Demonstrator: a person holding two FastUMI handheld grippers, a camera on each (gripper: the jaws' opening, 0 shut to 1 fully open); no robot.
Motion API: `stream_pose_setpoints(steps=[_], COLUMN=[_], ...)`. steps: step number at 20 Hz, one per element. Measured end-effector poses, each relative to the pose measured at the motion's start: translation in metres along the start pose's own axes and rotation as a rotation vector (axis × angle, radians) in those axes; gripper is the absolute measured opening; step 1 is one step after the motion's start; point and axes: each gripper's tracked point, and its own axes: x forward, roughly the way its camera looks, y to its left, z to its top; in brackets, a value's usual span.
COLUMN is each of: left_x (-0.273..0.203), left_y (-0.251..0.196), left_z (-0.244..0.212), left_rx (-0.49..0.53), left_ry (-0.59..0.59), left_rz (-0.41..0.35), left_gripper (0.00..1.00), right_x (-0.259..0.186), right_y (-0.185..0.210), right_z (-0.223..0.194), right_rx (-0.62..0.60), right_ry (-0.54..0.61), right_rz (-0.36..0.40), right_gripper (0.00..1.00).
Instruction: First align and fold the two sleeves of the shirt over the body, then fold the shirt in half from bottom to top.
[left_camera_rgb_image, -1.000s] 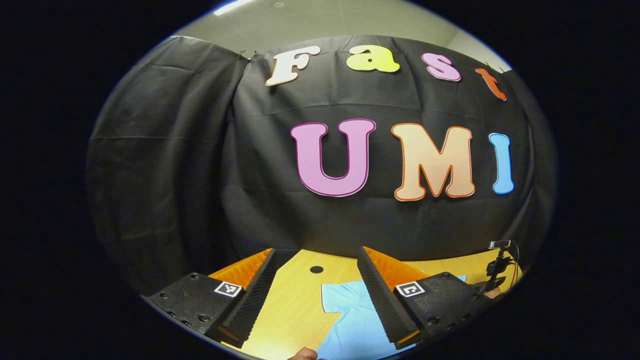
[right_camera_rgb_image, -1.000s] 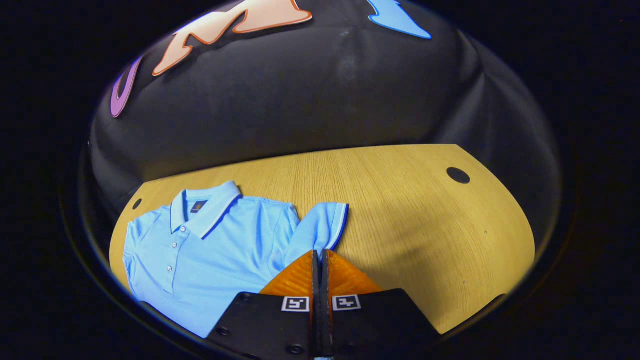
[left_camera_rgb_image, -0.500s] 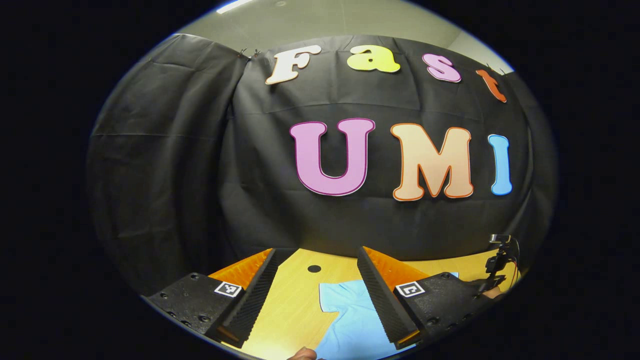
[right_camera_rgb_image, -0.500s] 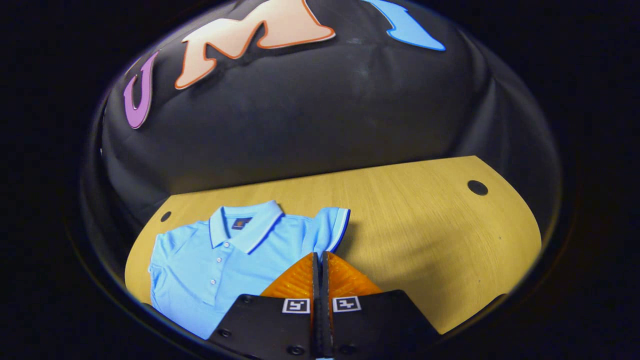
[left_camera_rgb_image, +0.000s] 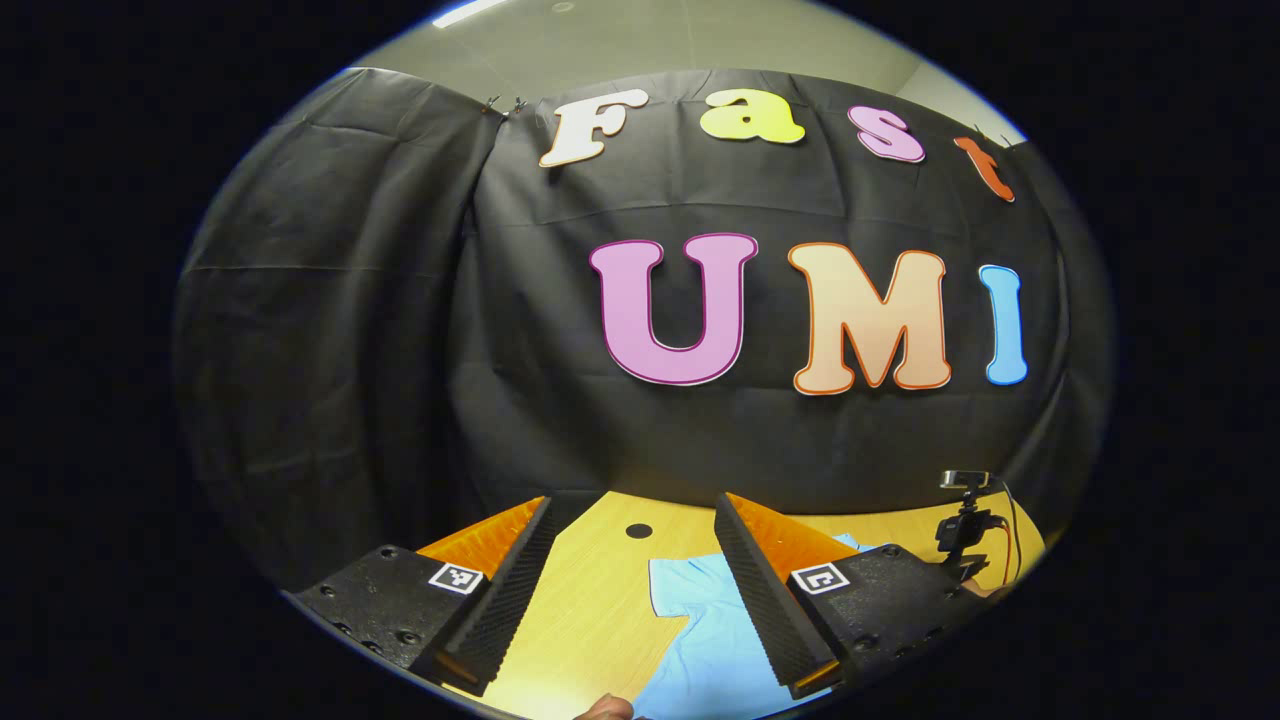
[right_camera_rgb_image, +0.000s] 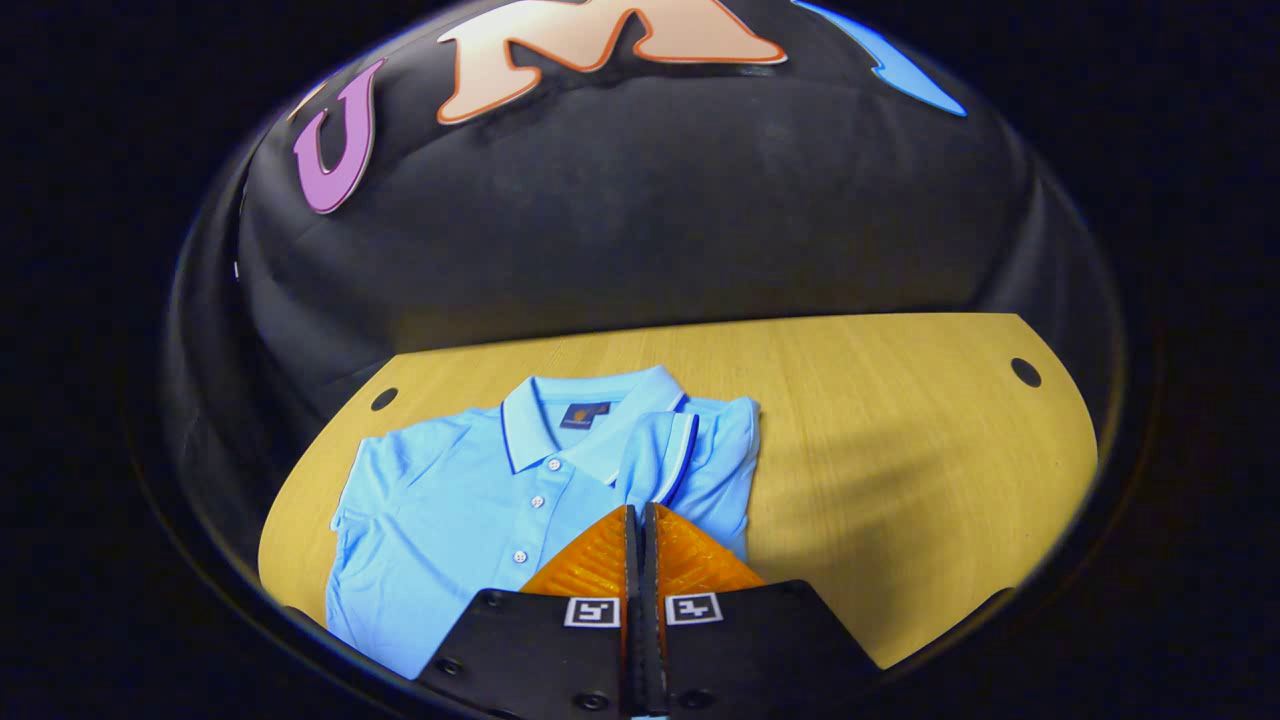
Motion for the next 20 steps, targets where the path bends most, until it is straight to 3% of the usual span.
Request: stream_pose_setpoints(steps=[2, 6, 12, 20], left_x=[-0.003, -0.003, 0.031, 0.115], left_y=[0.001, -0.005, -0.038, -0.046], left_z=[-0.002, -0.007, -0.040, -0.145], left_rx=[0.001, 0.000, -0.038, -0.102], left_ry=[0.003, 0.005, 0.054, 0.282], left_rz=[0.003, -0.011, -0.103, -0.208], left_gripper=[0.95, 0.95, 0.94, 0.95], right_x=[-0.004, -0.029, -0.099, -0.167], right_y=[0.020, 0.022, -0.012, -0.047], right_z=[-0.004, 0.024, 0.072, 0.072], right_rx=[0.007, -0.009, 0.014, 0.017], right_ry=[0.016, -0.070, -0.207, -0.249], right_rz=[0.066, 0.096, 0.088, -0.047], right_gripper=[0.05, 1.00, 0.96, 0.96])
